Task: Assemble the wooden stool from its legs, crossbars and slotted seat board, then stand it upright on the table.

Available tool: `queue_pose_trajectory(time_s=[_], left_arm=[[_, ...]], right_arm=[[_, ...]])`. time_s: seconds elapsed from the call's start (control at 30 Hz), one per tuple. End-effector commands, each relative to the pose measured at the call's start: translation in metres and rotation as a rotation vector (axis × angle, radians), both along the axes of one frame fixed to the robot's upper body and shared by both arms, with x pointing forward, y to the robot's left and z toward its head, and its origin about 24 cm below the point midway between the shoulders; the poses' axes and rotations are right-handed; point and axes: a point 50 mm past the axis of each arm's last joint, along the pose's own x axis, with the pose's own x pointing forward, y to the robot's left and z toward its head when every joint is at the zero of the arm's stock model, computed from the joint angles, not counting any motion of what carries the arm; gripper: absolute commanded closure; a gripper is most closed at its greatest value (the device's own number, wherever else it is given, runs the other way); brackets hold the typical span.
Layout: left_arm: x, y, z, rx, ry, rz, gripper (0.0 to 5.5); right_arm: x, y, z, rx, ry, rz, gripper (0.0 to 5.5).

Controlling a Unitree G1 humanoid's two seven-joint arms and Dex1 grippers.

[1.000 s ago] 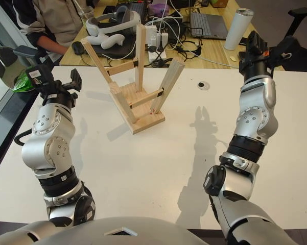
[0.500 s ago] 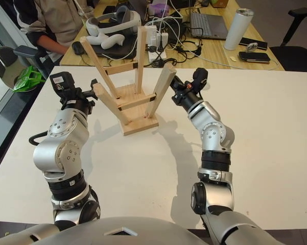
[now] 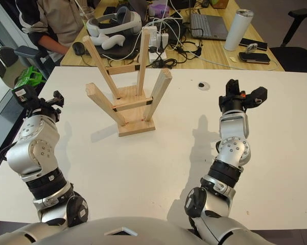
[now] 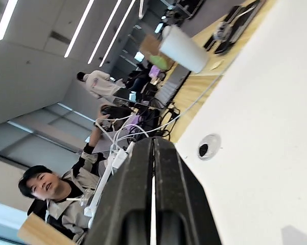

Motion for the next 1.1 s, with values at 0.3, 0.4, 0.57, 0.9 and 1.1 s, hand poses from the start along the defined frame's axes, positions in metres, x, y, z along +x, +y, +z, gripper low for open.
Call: queue_pose_trajectory(time_s=[0.3, 0.4, 0.57, 0.9, 1.1], left_arm=[[-0.006, -0.139, 0.01, -0.191, 0.117, -0.452, 1.6], [-0.002, -0.127, 0.011, -0.173, 0.116, -0.407, 1.6], [0.001, -0.086, 0.008, -0.115, 0.112, -0.283, 1.6], [0.013, -0.072, 0.013, -0.116, 0.061, -0.225, 1.6], [0.009, -0.14, 0.012, -0.194, 0.077, -0.449, 1.6]], right_arm=[[-0.036, 0.174, 0.029, 0.036, -0.027, 1.076, 5.45], [-0.038, 0.165, 0.023, -0.007, 0.022, 1.047, 5.45], [-0.005, 0.092, 0.012, -0.08, 0.135, 0.62, 5.45], [-0.005, 0.106, 0.005, 0.064, 0.117, 0.515, 5.45], [-0.03, 0.157, 0.022, 0.062, -0.003, 0.878, 5.45]])
